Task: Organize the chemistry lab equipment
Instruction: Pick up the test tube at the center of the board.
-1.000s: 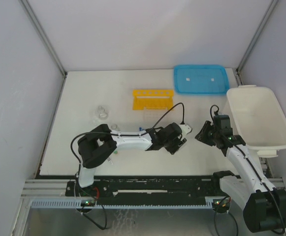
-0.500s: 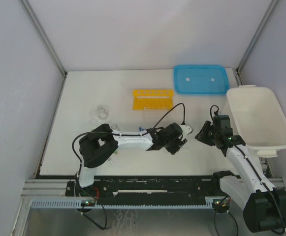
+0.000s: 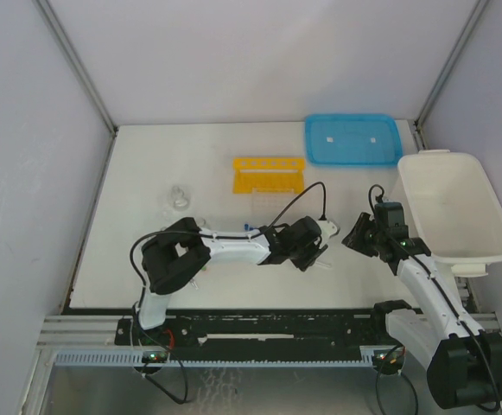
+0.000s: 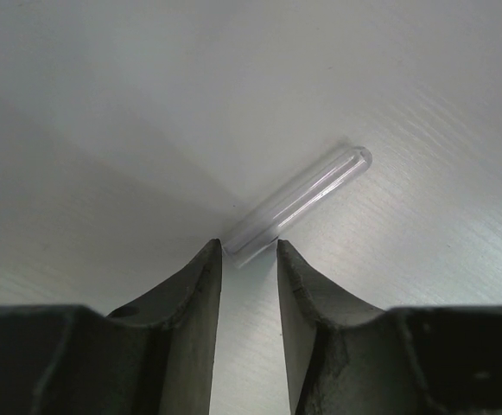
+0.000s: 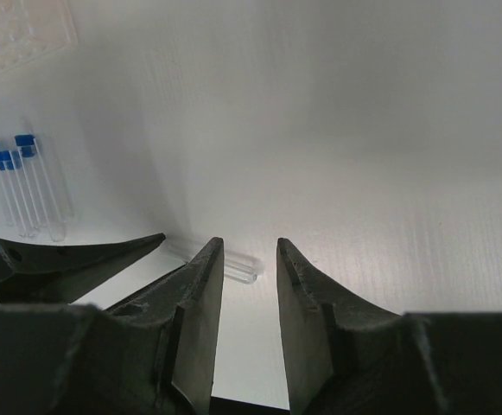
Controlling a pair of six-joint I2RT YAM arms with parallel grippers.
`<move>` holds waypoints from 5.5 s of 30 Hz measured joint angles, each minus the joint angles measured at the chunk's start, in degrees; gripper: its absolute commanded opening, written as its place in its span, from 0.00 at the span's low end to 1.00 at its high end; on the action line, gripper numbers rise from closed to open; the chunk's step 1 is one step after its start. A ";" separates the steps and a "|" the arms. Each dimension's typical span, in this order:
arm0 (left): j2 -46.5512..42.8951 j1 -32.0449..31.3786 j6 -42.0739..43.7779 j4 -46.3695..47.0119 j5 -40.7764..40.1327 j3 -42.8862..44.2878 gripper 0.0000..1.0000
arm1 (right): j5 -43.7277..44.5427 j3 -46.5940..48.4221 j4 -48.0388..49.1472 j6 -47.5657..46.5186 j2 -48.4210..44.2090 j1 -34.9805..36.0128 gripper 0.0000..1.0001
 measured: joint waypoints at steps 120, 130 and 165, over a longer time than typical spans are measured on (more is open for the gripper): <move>-42.23 -0.48 6.80 20.87 0.37 -34.07 0.00 | -26.53 -0.13 12.61 -1.38 -5.90 14.56 0.31; -42.77 -0.68 5.97 21.59 -2.29 -34.82 0.00 | -26.36 0.55 14.69 -0.33 -7.06 16.00 0.32; -43.50 -2.10 6.01 21.38 -4.39 -34.82 0.10 | -30.93 1.14 21.16 2.19 -2.45 16.92 0.00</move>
